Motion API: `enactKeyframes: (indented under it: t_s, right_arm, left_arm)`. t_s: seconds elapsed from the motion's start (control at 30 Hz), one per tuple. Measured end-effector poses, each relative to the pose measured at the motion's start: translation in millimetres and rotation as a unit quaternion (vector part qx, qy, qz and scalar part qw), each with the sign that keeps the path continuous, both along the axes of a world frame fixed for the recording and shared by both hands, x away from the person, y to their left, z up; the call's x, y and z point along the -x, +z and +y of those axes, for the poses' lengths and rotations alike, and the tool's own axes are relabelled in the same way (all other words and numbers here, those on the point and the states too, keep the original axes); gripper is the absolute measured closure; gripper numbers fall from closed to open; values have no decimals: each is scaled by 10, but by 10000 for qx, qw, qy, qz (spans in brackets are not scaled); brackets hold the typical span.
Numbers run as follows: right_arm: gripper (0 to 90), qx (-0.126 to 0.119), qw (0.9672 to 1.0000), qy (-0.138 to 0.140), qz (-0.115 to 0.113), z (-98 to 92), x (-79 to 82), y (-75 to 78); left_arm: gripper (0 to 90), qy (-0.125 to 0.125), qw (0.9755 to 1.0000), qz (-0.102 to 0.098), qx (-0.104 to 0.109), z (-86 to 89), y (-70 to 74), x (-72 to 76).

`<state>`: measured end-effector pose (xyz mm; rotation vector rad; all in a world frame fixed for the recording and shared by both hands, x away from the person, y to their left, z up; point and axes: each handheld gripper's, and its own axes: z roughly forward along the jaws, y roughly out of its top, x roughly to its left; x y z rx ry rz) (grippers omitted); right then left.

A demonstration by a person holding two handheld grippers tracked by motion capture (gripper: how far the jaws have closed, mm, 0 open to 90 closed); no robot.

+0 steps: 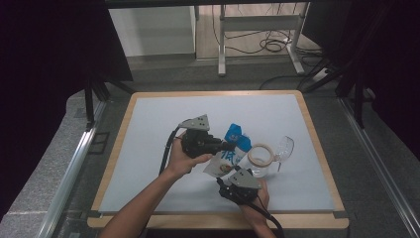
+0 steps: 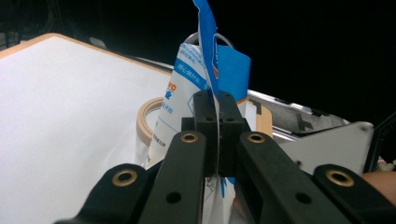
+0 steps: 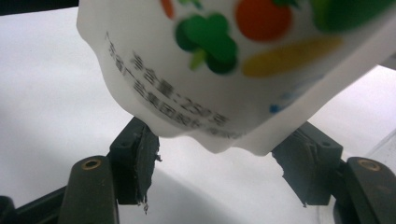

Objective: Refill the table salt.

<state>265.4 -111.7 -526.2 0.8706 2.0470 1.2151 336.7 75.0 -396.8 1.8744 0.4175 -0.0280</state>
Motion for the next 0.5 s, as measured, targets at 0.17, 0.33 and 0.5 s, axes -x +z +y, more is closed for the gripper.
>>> enactKeyframes:
  t_s: [0.17, 0.33, 0.5]
  right_arm:
    - [308, -167, 9998, -109, 95, -58, -46, -6]
    - [288, -272, 9996, -108, 32, -92, -66, 9]
    - [289, -6, 9997, 65, -254, 22, -8, 44]
  left_arm:
    - [900, 43, 10000, -34, 32, 48, 30, 34]
    - [900, 33, 9999, -43, 96, 71, 56, 56]
    - [900, 25, 9999, -59, 81, 29, 62, 64]
